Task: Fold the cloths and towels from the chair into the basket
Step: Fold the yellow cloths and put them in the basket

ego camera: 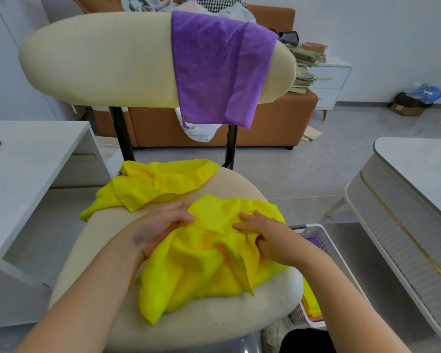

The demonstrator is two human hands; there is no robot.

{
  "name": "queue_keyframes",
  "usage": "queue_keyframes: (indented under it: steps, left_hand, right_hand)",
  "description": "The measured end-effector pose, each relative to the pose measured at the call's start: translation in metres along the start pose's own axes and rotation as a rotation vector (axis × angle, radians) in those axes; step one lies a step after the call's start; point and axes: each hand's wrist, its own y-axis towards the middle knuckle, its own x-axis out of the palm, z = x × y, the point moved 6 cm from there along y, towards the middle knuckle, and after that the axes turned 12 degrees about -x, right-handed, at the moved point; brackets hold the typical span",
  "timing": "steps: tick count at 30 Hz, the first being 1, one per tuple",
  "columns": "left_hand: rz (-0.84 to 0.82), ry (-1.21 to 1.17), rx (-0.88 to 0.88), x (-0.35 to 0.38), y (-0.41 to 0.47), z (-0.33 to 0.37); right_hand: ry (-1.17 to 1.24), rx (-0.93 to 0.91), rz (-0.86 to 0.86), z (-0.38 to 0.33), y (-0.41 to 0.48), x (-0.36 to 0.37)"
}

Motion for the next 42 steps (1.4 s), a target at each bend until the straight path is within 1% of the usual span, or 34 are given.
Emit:
queue_keyframes:
  steps: [2, 4, 5, 6, 7, 8, 9, 10, 11, 12, 13, 14, 15, 16, 17, 18, 20, 22, 23, 26, 29, 31, 33, 34, 36, 38, 40, 42]
  left_hand:
    - [0.1, -0.144, 0.15, -0.011, 0.0, 0.012]
    - [0.253, -0.298, 0.312, -0.033, -0.001, 0.021]
    - [0.374, -0.307, 0.399, -0.043, -0.006, 0.025]
    - [0.527, -0.238, 0.489, -0.054, -0.015, 0.03]
    - [0.692, -0.091, 0.574, -0.061, -0.025, 0.036]
    - [0.816, 0.085, 0.651, -0.063, -0.035, 0.042]
    - [0.858, 0.27, 0.708, -0.06, -0.04, 0.047]
    - [0.811, 0.444, 0.713, -0.057, -0.039, 0.048]
    - [0.707, 0.605, 0.647, -0.051, -0.033, 0.044]
    - [0.622, 0.776, 0.529, -0.047, -0.025, 0.034]
    - [0.6, 0.976, 0.408, -0.046, -0.016, 0.021]
    - [0.635, 1.181, 0.326, -0.047, -0.01, 0.01]
    - [0.701, 1.323, 0.289, -0.047, -0.008, 0.003]
    - [0.763, 1.38, 0.281, -0.047, -0.008, 0.001]
    - [0.794, 1.364, 0.278, -0.045, -0.01, 0.0]
    - [0.79, 1.329, 0.28, -0.045, -0.01, 0.0]
    - [0.711, 1.277, 0.29, -0.041, -0.007, -0.001]
    - [0.637, 1.218, 0.361, -0.036, -0.006, 0.0]
    - [0.633, 1.176, 0.398, -0.033, -0.008, 0.003]
    - [0.686, 1.025, 0.467, -0.036, -0.009, 0.011]
    - [0.709, 0.842, 0.469, -0.043, -0.009, 0.015]
    - [0.736, 0.785, 0.469, -0.048, -0.01, 0.017]
    - [0.764, 0.746, 0.477, -0.051, -0.01, 0.018]
    - [0.774, 0.732, 0.48, -0.052, -0.01, 0.019]
    - [0.787, 0.745, 0.479, -0.05, -0.008, 0.02]
    - [0.78, 0.793, 0.477, -0.045, -0.003, 0.018]
    - [0.772, 0.827, 0.475, -0.041, 0.001, 0.017]
    - [0.771, 0.836, 0.466, -0.038, 0.003, 0.017]
  right_hand:
    - [0.006, 0.0, 0.001, 0.001, 0.0, 0.0]
    - [0.048, 0.01, 0.028, 0.003, 0.0, -0.002]
    - [0.078, 0.021, 0.052, 0.005, -0.002, -0.003]
    - [0.106, 0.033, 0.082, 0.006, -0.003, -0.004]
    - [0.124, 0.044, 0.118, 0.008, -0.004, -0.006]
    - [0.129, 0.055, 0.156, 0.01, -0.006, -0.009]
    - [0.122, 0.067, 0.193, 0.012, -0.007, -0.011]
    - [0.114, 0.079, 0.228, 0.014, -0.008, -0.013]
    - [0.112, 0.092, 0.259, 0.015, -0.009, -0.014]
    - [0.118, 0.102, 0.29, 0.015, -0.01, -0.016]
    - [0.127, 0.105, 0.322, 0.016, -0.01, -0.017]
    - [0.133, 0.102, 0.351, 0.015, -0.011, -0.019]
    - [0.134, 0.094, 0.374, 0.014, -0.011, -0.021]
    - [0.129, 0.08, 0.388, 0.012, -0.012, -0.022]
    - [0.115, 0.062, 0.392, 0.01, -0.012, -0.022]
    - [0.094, 0.038, 0.387, 0.007, -0.011, -0.022]
    - [0.043, -0.015, 0.359, 0.003, -0.009, -0.02]
    - [0.003, -0.049, 0.327, 0.002, -0.007, -0.017]
    - [-0.004, -0.061, 0.328, 0.001, -0.007, -0.017]
    - [0.029, -0.092, 0.398, -0.004, -0.008, -0.022]
    - [0.061, -0.101, 0.469, -0.007, -0.011, -0.028]
    - [0.112, -0.036, 0.57, -0.002, -0.014, -0.032]
    - [0.208, 0.095, 0.662, 0.009, -0.015, -0.033]
    - [0.276, 0.166, 0.678, 0.016, -0.015, -0.033]
    - [0.349, 0.278, 0.628, 0.026, -0.012, -0.027]
    - [0.28, 0.309, 0.53, 0.028, -0.01, -0.022]
    - [0.142, 0.231, 0.453, 0.022, -0.008, -0.019]
    - [0.024, 0.102, 0.404, 0.013, -0.006, -0.018]
